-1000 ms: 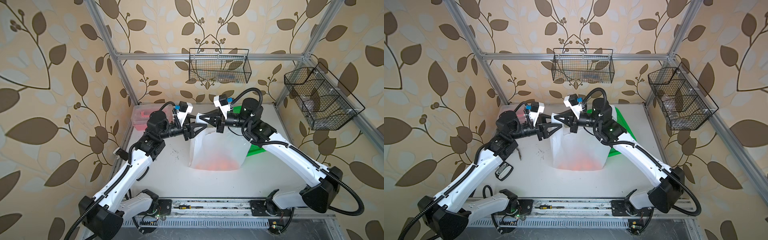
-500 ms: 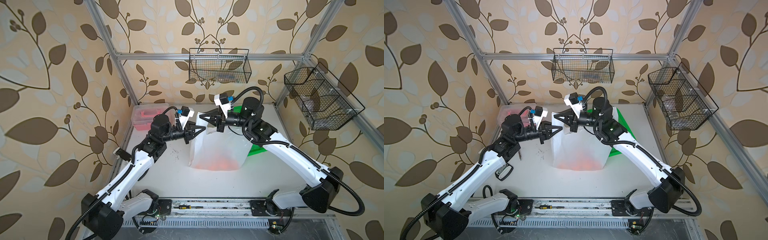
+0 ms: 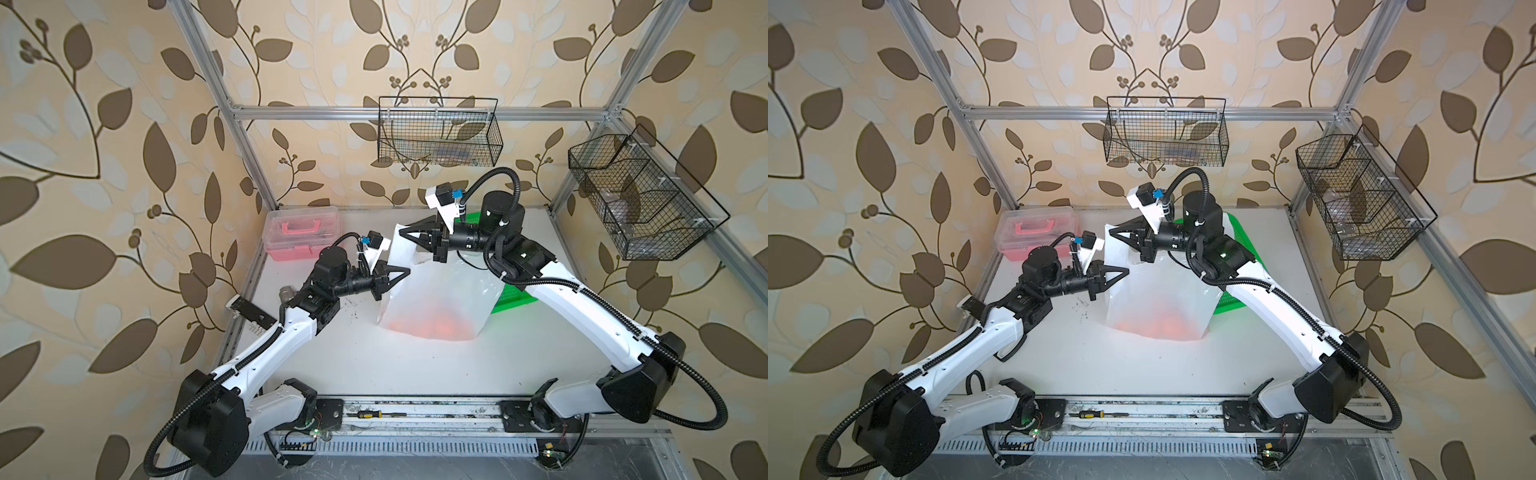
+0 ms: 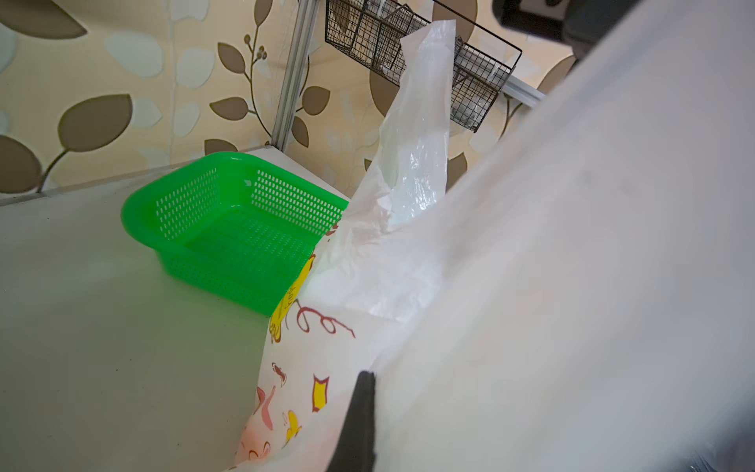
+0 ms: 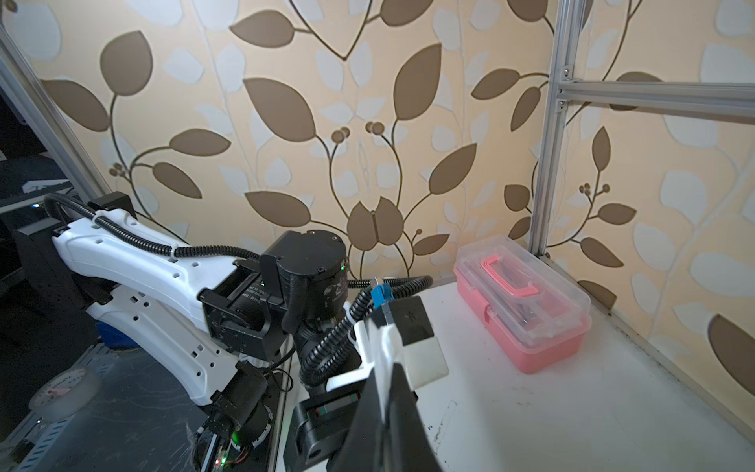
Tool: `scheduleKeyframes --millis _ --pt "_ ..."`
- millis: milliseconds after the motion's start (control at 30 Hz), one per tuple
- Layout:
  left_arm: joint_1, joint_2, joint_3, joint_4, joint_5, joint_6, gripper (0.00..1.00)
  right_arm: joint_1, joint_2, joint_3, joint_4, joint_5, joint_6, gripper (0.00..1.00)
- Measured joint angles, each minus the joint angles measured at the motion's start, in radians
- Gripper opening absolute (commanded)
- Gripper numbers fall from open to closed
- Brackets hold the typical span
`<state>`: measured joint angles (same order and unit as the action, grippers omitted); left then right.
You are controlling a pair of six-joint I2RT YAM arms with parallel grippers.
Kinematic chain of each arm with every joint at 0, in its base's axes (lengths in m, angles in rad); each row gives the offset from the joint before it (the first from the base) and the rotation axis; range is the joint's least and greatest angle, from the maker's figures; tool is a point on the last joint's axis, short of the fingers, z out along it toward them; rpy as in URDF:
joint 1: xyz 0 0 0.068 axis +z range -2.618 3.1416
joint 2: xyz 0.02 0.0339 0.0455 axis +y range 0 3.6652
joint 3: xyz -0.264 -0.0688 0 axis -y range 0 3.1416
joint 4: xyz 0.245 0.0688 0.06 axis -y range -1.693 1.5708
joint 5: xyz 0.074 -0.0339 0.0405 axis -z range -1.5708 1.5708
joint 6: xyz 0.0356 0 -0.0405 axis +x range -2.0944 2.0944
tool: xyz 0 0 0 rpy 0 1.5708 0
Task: Place the oranges into plastic bags & tie knots
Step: Adjust the plastic bag at the center of the board.
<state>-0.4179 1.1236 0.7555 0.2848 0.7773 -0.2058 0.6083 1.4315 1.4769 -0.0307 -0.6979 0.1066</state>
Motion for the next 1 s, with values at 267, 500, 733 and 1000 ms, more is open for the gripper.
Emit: scheduleKeyframes --millis 267,500,733,1000 --pt "0.000 0.000 -0.009 -0.009 -0.035 0.000 0.00 -0.231 -0.284 -0.038 -0.108 0.082 -0.032 0.72" --pt "0.000 0.000 -0.009 -0.010 -0.048 0.000 0.00 -0.574 -0.540 -0.278 -0.151 0.117 -0.041 1.00" --pt "0.000 0.000 -0.009 -0.013 -0.049 0.000 0.00 -0.529 -0.409 -0.347 -0.255 0.193 -0.098 1.00" --pt "0.000 0.000 -0.009 -0.026 -0.053 0.000 0.00 -0.463 -0.285 -0.272 -0.299 0.323 -0.176 0.79"
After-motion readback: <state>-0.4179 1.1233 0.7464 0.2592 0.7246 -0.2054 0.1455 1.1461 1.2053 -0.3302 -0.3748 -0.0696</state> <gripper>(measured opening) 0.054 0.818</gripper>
